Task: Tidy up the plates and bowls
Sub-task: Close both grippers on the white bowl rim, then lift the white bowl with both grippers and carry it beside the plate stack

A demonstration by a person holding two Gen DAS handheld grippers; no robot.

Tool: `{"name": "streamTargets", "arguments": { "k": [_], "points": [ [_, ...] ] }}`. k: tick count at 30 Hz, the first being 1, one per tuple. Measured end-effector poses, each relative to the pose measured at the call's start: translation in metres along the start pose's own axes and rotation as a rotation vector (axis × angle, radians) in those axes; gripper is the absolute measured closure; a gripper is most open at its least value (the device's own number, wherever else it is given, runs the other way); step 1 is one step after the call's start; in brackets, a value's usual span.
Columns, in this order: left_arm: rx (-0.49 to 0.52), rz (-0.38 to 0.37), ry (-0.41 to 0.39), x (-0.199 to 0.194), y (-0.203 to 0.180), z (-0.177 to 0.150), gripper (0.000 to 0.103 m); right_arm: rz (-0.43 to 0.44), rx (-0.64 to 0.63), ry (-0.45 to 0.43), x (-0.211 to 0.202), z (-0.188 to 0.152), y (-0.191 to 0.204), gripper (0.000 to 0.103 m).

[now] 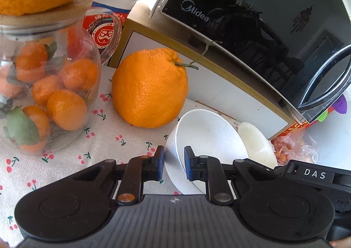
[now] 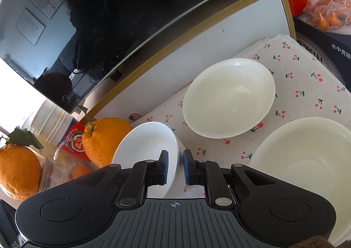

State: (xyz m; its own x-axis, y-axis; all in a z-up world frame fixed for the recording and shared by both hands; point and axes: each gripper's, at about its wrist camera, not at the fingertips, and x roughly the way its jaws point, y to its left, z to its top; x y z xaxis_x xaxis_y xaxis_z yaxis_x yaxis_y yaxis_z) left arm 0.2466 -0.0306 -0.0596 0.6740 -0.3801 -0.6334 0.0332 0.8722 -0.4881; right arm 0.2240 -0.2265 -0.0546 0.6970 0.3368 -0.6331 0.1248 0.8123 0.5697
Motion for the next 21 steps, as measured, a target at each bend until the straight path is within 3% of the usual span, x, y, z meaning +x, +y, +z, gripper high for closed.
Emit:
{"name": "streamTargets", "arguments": {
  "k": [21],
  "points": [
    [0.08, -0.012, -0.034, -0.08, -0.042, -0.006, 0.086, 0.051, -0.078, -0.063, -0.097, -0.004, 0.018, 0.088]
  ]
}}
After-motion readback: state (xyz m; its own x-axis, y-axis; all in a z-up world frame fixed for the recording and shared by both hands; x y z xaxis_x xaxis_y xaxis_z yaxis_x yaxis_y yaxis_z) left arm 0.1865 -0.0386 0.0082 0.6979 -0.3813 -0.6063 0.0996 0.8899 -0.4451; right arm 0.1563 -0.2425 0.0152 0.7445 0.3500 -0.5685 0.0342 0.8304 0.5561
